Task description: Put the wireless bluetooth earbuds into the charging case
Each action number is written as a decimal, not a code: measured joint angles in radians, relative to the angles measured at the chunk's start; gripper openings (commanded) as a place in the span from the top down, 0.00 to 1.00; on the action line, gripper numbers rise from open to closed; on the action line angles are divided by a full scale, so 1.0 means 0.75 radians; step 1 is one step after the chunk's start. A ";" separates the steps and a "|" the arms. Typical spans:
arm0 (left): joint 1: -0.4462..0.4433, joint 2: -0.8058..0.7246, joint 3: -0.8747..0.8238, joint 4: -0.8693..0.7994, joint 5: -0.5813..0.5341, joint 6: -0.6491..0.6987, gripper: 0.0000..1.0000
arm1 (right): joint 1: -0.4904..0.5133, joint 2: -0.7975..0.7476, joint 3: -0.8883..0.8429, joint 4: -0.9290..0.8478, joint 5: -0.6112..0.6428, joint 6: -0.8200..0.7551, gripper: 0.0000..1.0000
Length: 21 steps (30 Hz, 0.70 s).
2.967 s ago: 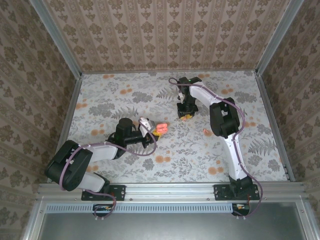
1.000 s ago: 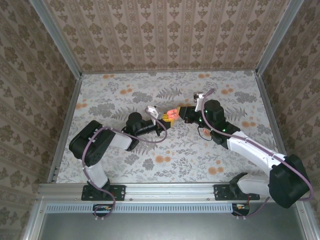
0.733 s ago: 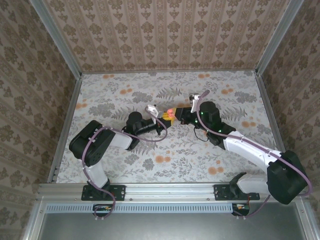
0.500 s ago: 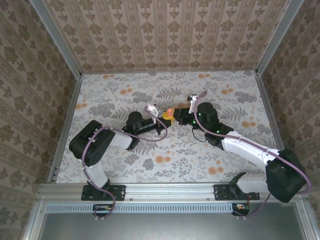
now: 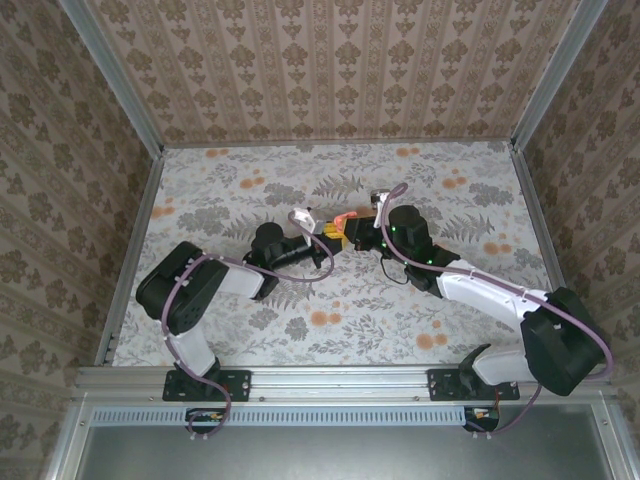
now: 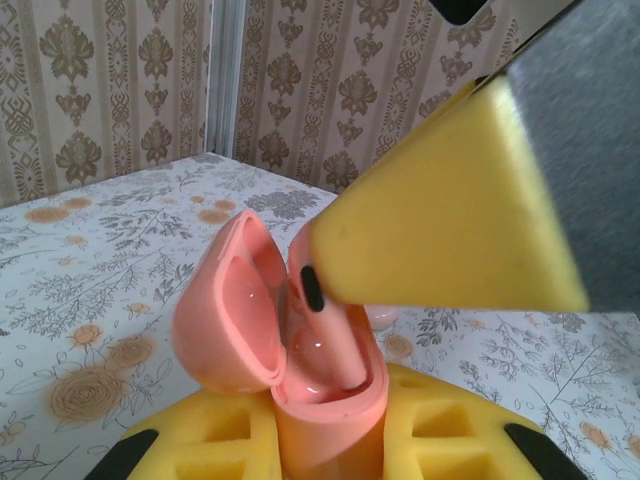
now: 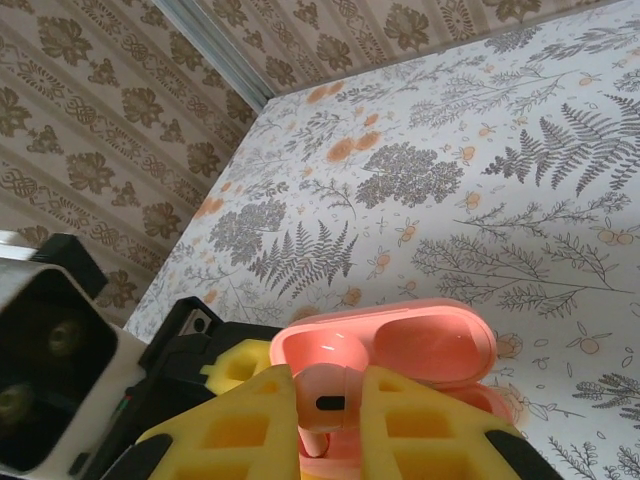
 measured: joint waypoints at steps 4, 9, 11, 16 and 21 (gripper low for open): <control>0.000 -0.005 -0.001 0.000 -0.003 0.000 0.89 | 0.006 0.003 0.000 0.019 0.011 -0.001 0.85; 0.000 -0.010 -0.001 -0.001 -0.009 -0.001 0.89 | 0.008 0.007 0.000 0.035 0.015 -0.001 0.84; 0.000 -0.011 -0.002 0.000 -0.009 -0.001 0.89 | 0.008 0.007 0.000 0.038 0.016 -0.001 0.85; 0.000 -0.016 -0.001 -0.001 -0.010 -0.002 0.89 | 0.015 0.007 0.000 0.047 0.019 -0.001 0.85; 0.000 -0.017 -0.001 -0.001 -0.009 -0.010 0.89 | 0.028 0.007 0.000 0.048 0.026 -0.009 0.85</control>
